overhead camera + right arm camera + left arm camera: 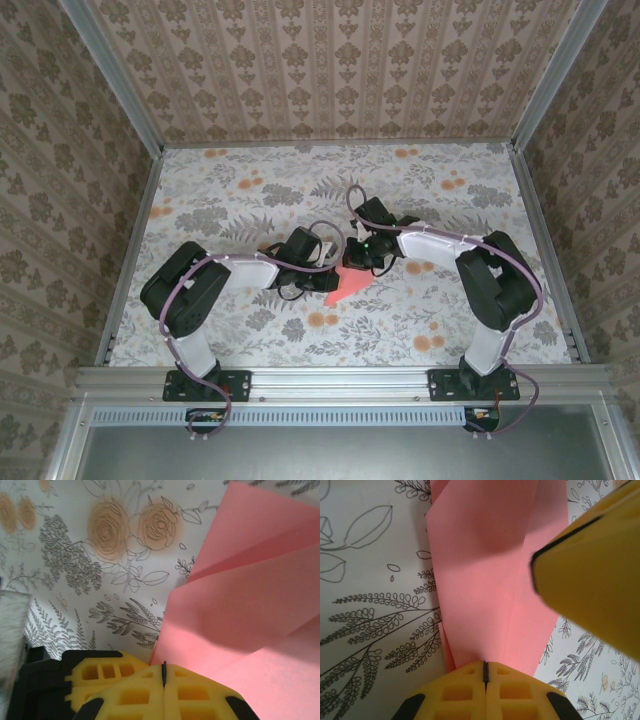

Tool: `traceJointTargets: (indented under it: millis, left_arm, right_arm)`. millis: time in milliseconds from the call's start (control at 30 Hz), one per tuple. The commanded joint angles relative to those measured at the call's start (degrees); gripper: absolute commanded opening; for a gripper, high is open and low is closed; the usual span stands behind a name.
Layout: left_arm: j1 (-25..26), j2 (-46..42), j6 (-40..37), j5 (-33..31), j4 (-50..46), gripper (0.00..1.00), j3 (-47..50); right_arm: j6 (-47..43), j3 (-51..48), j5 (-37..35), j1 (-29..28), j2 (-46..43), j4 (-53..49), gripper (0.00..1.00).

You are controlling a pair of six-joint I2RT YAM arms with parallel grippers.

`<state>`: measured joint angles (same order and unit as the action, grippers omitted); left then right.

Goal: Fold a paper plane with a square sheet of paper (pick it up from the middle)
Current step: Fourth fold the wing at the center of the table.

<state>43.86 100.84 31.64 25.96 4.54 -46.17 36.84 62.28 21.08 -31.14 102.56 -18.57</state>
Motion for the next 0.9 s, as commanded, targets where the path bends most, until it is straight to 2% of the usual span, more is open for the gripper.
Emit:
traceJointTargets:
  millis: [0,367,567,867]
  left_arm:
    - [0.66,2.70,-1.42,-1.35,-5.78,0.00,0.59]
    - [0.66,2.78,-1.40,-1.52,-7.32,0.00,0.91]
    - [0.61,3.60,-2.59,-1.85,-10.35,0.00,1.57]
    - [0.68,4.88,-2.80,-1.28,-11.42,0.00,1.49]
  right_arm:
    - [0.56,-1.49,2.92,-0.20,1.82,3.06,0.00]
    - [-1.10,-5.40,4.16,1.50,5.74,8.03,0.00]
    - [-3.52,-6.72,4.62,6.78,6.86,10.94,0.00]
    - [-4.26,-6.89,9.22,15.86,5.66,17.13,0.00]
